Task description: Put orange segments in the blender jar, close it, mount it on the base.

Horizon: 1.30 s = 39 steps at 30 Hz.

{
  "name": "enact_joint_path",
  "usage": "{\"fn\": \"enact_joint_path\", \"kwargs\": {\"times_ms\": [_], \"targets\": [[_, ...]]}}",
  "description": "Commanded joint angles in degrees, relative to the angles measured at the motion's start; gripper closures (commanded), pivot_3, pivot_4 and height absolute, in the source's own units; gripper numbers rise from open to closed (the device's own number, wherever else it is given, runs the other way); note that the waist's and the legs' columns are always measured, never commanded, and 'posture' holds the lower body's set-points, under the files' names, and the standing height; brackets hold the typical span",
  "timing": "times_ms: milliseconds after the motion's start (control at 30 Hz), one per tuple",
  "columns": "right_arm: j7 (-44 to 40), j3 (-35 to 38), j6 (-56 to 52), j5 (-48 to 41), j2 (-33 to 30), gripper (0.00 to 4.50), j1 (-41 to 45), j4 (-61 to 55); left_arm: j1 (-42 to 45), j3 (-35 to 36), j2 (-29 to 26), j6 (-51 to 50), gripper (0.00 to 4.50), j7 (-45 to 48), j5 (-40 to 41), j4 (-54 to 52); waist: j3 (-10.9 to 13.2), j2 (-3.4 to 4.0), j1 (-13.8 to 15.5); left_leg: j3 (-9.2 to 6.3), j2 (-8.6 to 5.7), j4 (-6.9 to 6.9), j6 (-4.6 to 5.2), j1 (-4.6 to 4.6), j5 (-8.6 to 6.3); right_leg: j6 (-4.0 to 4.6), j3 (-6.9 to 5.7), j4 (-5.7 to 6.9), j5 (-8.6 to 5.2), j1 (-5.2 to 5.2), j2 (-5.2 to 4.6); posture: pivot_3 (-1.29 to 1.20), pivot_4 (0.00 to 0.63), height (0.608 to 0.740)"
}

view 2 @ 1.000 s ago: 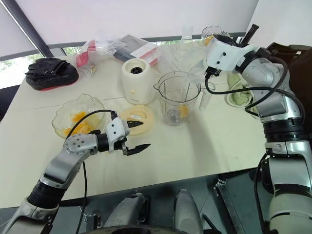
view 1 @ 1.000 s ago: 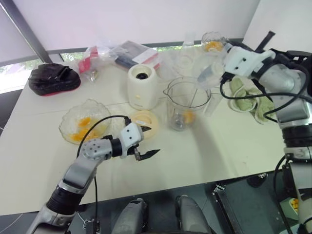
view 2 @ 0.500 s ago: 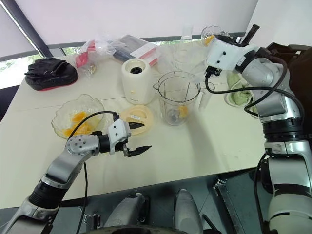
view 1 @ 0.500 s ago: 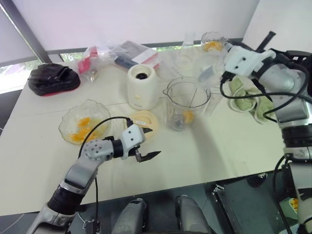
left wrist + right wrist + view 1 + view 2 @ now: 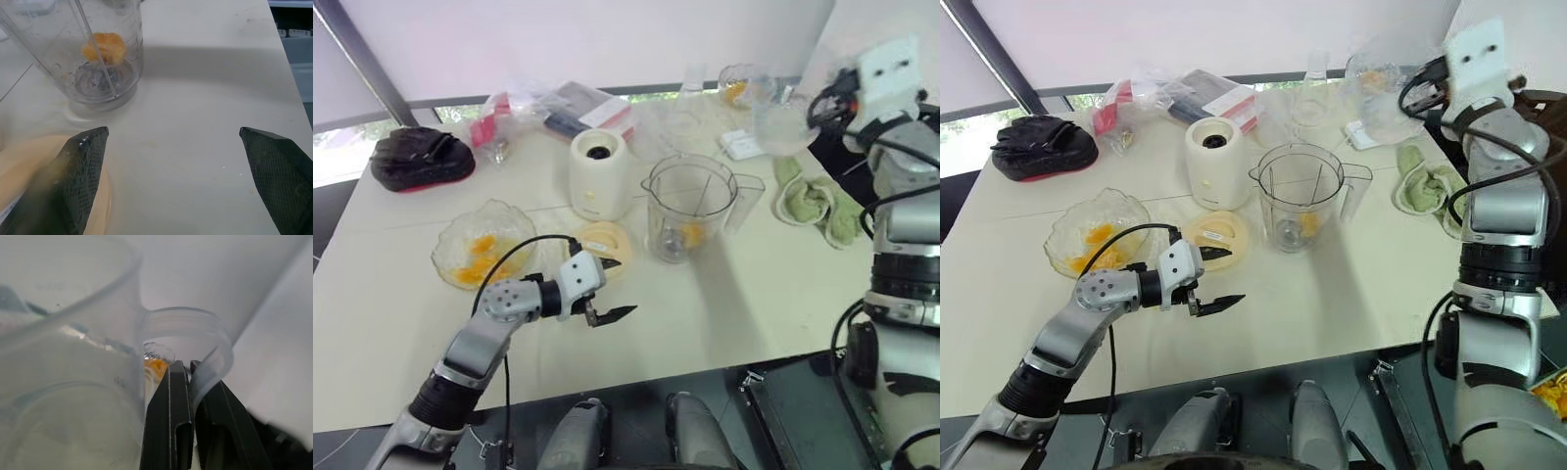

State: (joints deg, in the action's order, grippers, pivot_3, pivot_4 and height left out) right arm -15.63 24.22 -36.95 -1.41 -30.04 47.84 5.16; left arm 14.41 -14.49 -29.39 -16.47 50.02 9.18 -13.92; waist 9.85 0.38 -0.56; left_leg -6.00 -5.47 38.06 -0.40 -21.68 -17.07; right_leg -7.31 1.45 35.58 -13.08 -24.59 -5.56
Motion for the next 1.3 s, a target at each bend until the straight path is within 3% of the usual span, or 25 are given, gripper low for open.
{"fn": "enact_joint_path", "kwargs": {"times_ms": [33,133,233,433,733,1300], "targets": [[6.0,9.4,-5.7,-5.7,2.9,4.41,-2.1,-4.3,0.5,0.5,-0.5,1.1,0.00,0.2,0.0,-0.8,0.0,0.01,0.2,0.00,-0.03,0.00,0.00,-0.02,0.00,0.00,0.00,0.01,0.00,-0.01,-0.02,0.00,0.150,0.740],[11.8,16.6,-7.0,-9.7,7.8,4.41,-5.5,-3.9,0.1,0.4,-0.7,1.2,0.00,0.3,0.0,-1.1,0.0,0.03,0.0,-0.01,-0.04,0.00,0.00,-0.03,0.00,0.00,-0.01,0.02,0.00,-0.02,-0.02,0.00,0.150,0.740],[15.9,21.9,-1.6,-13.5,12.7,4.41,-8.9,-0.4,-0.2,0.4,-0.9,1.3,0.00,0.5,0.1,-1.3,0.0,0.04,-0.1,-0.01,-0.03,0.00,0.00,0.00,0.00,0.00,-0.01,0.15,0.00,-0.05,-0.01,0.00,0.150,0.740],[18.2,24.0,14.2,-16.2,16.2,4.41,-13.4,10.3,-0.2,0.9,-1.3,1.0,0.00,0.5,0.1,-1.5,0.0,0.08,-0.4,0.22,-0.04,-0.01,0.07,0.13,-0.03,0.00,0.13,0.43,0.00,-0.13,-0.01,0.00,0.150,0.740],[16.7,15.8,30.3,-13.1,15.8,4.41,-18.3,24.0,-2.1,1.9,-3.1,-0.5,0.00,-0.2,0.6,-4.5,0.0,0.09,-0.7,0.26,-0.02,-0.01,0.12,0.19,-0.06,0.00,0.17,0.45,0.00,-0.10,0.01,0.00,0.150,0.740],[20.9,2.0,32.5,-5.1,2.9,4.41,-14.8,38.8,-3.7,1.3,-3.4,-2.1,0.00,-2.2,0.1,-7.1,0.0,0.05,-0.1,0.27,-0.03,0.03,0.13,0.27,-0.06,0.01,0.19,0.34,0.00,0.09,0.01,0.00,0.150,0.740]]}}
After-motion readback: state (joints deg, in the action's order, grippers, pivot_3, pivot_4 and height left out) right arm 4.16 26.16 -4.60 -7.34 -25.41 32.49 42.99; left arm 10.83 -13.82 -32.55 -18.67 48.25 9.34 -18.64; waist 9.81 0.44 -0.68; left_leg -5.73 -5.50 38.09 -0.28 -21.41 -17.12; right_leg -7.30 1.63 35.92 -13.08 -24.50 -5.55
